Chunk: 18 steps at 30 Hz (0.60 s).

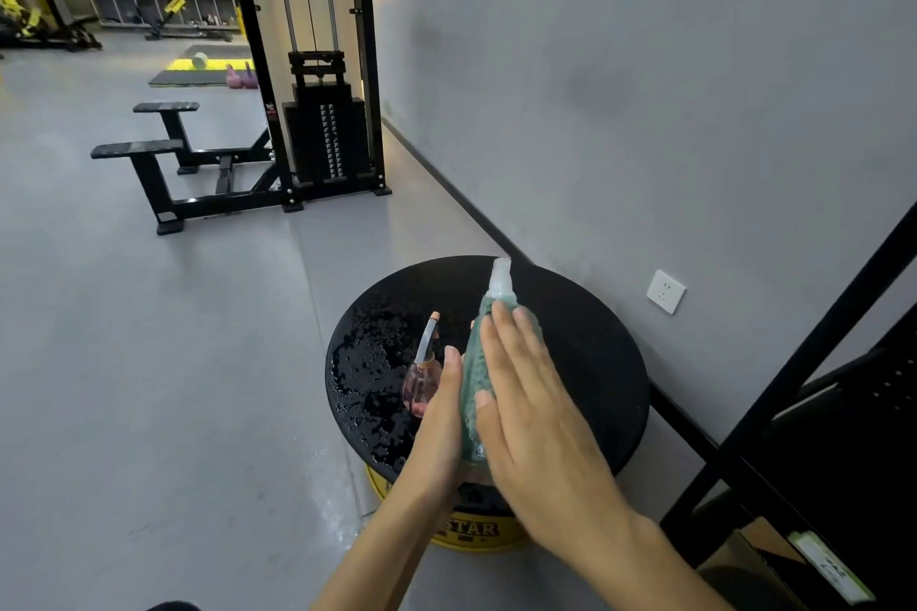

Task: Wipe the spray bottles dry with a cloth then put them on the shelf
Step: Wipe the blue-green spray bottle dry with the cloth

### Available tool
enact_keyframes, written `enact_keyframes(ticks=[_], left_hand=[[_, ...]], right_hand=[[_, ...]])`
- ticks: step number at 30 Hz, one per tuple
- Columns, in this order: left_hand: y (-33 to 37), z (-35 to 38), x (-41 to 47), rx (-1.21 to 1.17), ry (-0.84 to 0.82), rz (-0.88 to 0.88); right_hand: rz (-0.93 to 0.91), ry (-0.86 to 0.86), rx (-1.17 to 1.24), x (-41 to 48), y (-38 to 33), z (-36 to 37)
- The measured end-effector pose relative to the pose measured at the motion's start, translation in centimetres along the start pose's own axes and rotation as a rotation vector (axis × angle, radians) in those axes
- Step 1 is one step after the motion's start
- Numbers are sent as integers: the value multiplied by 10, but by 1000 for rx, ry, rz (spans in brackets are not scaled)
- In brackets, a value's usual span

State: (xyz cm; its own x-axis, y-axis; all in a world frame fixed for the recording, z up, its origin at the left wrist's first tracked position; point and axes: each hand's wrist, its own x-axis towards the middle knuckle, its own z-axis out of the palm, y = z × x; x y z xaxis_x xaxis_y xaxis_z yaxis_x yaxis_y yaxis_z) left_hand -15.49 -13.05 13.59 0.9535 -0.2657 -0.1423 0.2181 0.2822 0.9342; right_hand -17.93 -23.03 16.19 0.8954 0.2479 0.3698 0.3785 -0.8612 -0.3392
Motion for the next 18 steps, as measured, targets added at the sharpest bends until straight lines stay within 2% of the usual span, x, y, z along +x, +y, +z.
enact_keyframes(ticks=[4,7,10,18], left_hand=[[0,1,-3,-60,3,31],[-4,4,-4,-1,5,1],[-5,8,-7,11,-13,-34],[-7,0,-4,-66,41,26]], right_hand=[[-58,34,-46,-17,-3,12],[7,-13,28,2,8,2],[40,-43,-7,22,15,-10],[-120,-95,-66,-19,-3,1]])
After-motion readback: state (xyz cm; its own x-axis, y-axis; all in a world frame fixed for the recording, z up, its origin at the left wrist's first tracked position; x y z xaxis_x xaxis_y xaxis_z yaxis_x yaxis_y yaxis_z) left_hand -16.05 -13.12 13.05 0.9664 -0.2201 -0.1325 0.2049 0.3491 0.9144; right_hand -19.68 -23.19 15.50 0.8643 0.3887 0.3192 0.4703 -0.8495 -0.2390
